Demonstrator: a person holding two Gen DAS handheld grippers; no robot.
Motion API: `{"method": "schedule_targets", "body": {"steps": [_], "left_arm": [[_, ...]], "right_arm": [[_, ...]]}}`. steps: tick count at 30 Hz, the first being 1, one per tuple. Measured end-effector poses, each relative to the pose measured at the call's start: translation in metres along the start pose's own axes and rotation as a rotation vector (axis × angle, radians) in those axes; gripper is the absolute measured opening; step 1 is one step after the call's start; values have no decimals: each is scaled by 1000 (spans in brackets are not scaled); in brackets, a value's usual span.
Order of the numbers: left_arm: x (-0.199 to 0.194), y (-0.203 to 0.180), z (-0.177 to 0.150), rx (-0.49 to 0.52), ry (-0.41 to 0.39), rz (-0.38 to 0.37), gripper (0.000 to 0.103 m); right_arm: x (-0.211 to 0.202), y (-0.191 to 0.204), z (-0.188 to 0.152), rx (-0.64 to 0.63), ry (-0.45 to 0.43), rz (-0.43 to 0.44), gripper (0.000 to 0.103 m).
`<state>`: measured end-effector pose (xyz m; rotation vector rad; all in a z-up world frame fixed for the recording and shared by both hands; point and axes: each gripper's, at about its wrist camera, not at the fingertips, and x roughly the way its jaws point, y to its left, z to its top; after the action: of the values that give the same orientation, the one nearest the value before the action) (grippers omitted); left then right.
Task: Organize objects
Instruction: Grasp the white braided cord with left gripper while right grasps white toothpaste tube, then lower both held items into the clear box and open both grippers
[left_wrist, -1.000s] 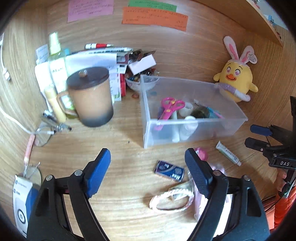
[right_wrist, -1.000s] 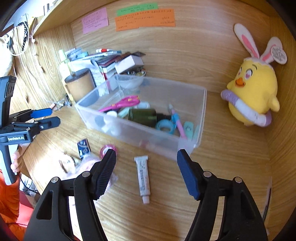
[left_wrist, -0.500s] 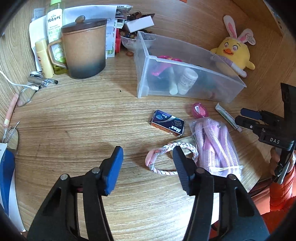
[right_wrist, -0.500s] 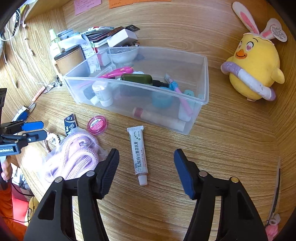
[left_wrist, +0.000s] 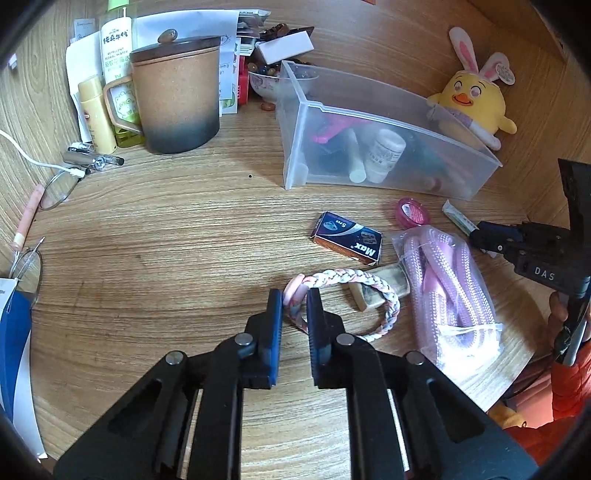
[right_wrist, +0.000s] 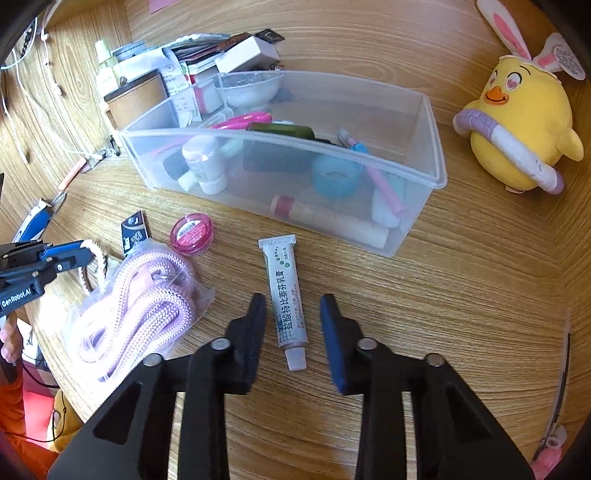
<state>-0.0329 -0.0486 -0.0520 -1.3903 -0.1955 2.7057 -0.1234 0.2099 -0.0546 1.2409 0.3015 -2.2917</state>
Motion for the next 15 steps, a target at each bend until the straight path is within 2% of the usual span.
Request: {"method": "schedule_targets", "body": {"steps": [3, 6, 15], "left_arm": [[-1, 5, 2, -21, -6, -2, 11], [-7, 6, 5, -34, -24, -12, 11], [-40, -4, 35, -11, -155, -18, 11]], "right_arm": [[0, 1, -1, -7, -6, -3, 15], [-4, 2, -2, -7, -19, -4, 15], [-38, 14, 3, -40, -115, -3, 15]]}}
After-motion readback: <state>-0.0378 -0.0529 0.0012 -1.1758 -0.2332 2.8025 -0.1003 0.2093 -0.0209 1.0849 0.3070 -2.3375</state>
